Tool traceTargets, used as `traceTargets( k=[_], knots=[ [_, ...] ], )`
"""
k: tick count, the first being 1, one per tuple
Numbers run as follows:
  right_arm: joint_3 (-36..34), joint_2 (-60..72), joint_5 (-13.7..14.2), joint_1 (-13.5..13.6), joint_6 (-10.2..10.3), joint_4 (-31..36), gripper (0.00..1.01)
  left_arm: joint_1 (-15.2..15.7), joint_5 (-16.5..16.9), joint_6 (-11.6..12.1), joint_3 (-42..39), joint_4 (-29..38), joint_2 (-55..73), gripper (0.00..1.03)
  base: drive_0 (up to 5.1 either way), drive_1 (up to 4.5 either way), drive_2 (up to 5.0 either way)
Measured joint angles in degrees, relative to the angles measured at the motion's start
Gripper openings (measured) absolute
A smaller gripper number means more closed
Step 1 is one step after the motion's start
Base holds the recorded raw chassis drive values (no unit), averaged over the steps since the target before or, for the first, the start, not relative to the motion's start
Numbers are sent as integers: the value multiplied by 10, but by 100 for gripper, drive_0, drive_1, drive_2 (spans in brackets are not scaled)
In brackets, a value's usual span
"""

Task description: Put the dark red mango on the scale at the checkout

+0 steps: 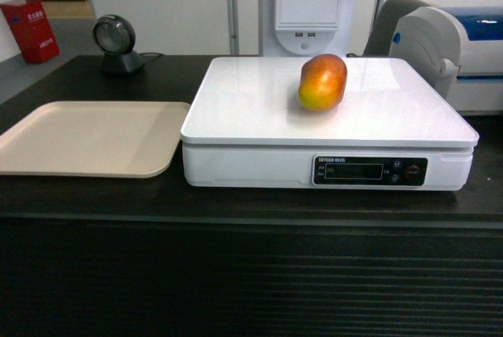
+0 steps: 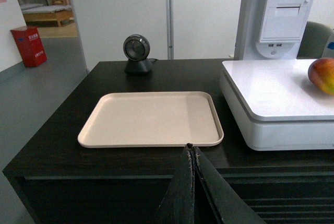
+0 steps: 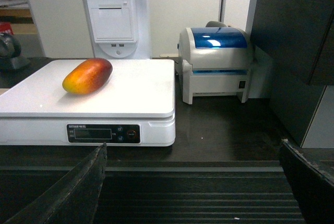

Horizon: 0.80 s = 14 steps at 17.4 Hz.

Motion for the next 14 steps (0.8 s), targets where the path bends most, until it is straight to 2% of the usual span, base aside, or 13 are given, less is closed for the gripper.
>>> traceTargets(
  k=[3, 4, 5, 6, 14],
  knots=[
    [0, 0, 0, 0, 0, 0, 98, 0, 0, 0, 0, -27, -28, 2, 0, 0, 0],
    [0, 0, 0, 0, 0, 0, 98, 0, 0, 0, 2, -66, -53, 2, 0, 0, 0],
    [0, 0, 0, 0, 0, 0, 98, 0, 0, 0, 0, -137, -111, 2, 0, 0, 0],
    [0, 0, 0, 0, 0, 0, 98, 0, 0, 0, 4, -121, -122, 2, 0, 0, 0],
    [0, 0, 0, 0, 0, 0, 98, 0, 0, 0, 0, -129, -122, 2, 0, 0, 0]
  ],
)
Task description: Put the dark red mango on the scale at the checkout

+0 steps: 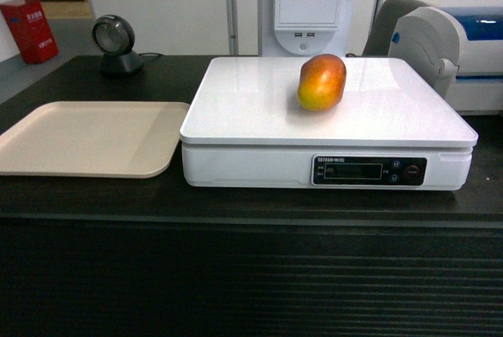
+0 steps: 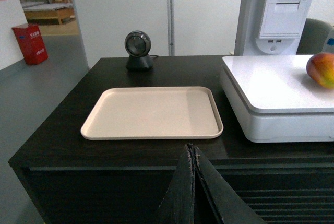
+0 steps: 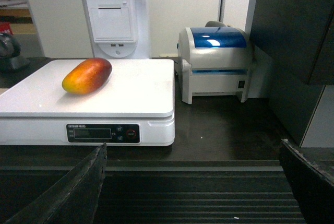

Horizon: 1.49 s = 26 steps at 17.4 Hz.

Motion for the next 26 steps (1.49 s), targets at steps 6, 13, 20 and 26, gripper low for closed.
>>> traceTargets(
  k=[6, 13, 20, 26],
  knots=[
    [0, 0, 0, 0, 0, 0, 98, 0, 0, 0, 0, -2, 0, 2, 0, 0, 0],
    [0, 0, 0, 0, 0, 0, 98, 0, 0, -1, 0, -2, 0, 46, 0, 0, 0],
    [0, 0, 0, 0, 0, 0, 98, 0, 0, -1, 0, -2, 0, 98, 0, 0, 0],
    [0, 0, 0, 0, 0, 0, 98, 0, 0, -1, 0, -2, 0, 98, 0, 0, 0]
  ],
)
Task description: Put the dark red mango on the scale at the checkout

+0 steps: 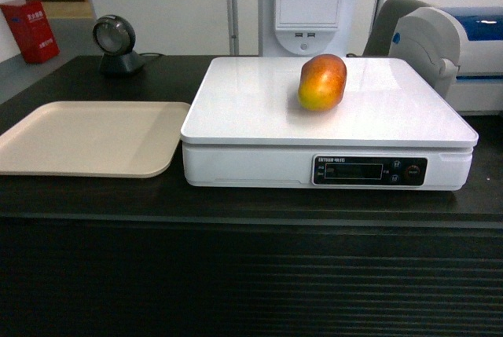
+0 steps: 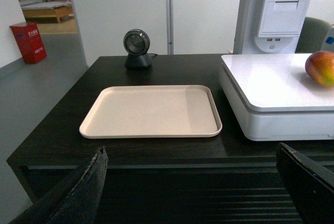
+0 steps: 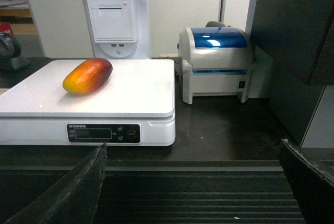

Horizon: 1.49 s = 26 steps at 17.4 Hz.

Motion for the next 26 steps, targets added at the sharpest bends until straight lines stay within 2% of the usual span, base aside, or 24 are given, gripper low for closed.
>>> traceTargets(
  k=[26],
  knots=[
    [0, 0, 0, 0, 0, 1, 98, 0, 0, -1, 0, 0, 0, 98, 0, 0, 0]
  ],
)
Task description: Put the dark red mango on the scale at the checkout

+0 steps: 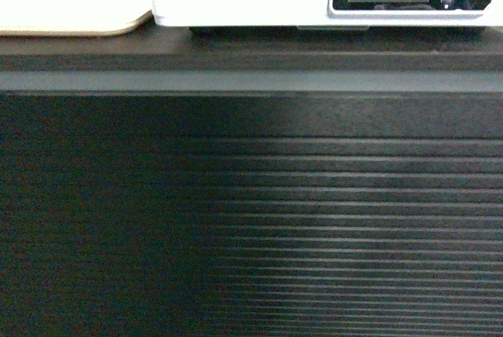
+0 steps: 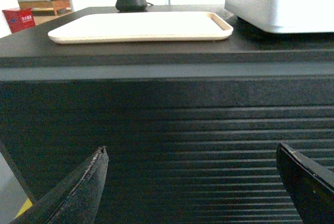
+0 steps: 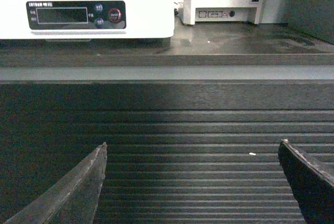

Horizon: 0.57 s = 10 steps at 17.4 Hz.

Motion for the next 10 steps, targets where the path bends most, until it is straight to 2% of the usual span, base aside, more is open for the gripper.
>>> traceTargets(
  k=[10],
  knots=[
    [0, 0, 0, 0, 0, -1, 98, 0, 0, 0, 0, 0, 0, 98, 0, 0, 0]
  ],
)
